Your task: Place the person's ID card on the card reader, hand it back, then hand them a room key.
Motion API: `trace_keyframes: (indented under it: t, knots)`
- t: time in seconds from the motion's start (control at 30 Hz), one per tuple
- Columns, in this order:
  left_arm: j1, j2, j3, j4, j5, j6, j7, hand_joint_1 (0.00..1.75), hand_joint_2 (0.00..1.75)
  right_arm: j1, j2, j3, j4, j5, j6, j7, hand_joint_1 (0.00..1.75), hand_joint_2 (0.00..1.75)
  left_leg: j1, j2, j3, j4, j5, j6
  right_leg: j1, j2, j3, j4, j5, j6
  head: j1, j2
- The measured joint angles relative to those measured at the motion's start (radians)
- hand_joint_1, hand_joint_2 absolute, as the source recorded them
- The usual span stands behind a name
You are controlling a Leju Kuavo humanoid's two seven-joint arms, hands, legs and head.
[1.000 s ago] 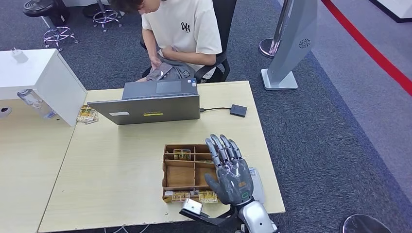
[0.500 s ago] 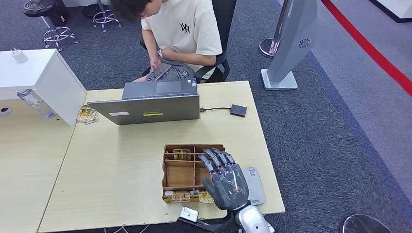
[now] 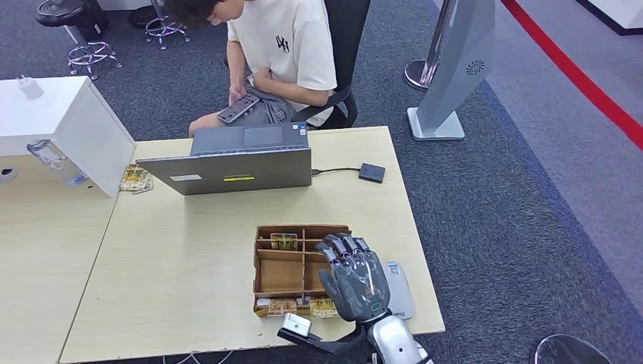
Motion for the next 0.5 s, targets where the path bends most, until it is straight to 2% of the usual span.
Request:
trace_keyframes:
  t: [0.1, 0.13, 0.23, 0.5]
  knots:
    - [0.000, 0.000, 0.000, 0.000, -0.002, 0.000, 0.000, 0.00, 0.00, -0.006, -0.003, 0.000, 0.002, -0.003, 0.000, 0.001, 1.09, 1.75, 0.000, 0.000, 0.000, 0.000, 0.000, 0.000, 0.000, 0.000, 0.000, 0.000, 0.000, 0.000, 0.000, 0.000]
    - [0.000, 0.000, 0.000, 0.000, -0.002, 0.000, 0.000, 0.00, 0.00, -0.008, -0.004, 0.000, 0.003, -0.004, 0.000, 0.001, 1.11, 1.75, 0.000, 0.000, 0.000, 0.000, 0.000, 0.000, 0.000, 0.000, 0.000, 0.000, 0.000, 0.000, 0.000, 0.000]
    - [0.000, 0.000, 0.001, 0.000, -0.004, 0.000, 0.000, 0.00, 0.00, -0.014, -0.006, 0.000, 0.008, -0.008, 0.000, 0.001, 0.91, 1.75, 0.000, 0.000, 0.000, 0.000, 0.000, 0.000, 0.000, 0.000, 0.000, 0.000, 0.000, 0.000, 0.000, 0.000]
    - [0.000, 0.000, 0.005, 0.000, -0.009, 0.000, 0.002, 0.00, 0.00, -0.021, -0.010, -0.003, 0.027, -0.013, 0.000, 0.001, 0.89, 1.75, 0.000, 0.000, 0.000, 0.000, 0.000, 0.000, 0.000, 0.000, 0.000, 0.000, 0.000, 0.000, 0.000, 0.000]
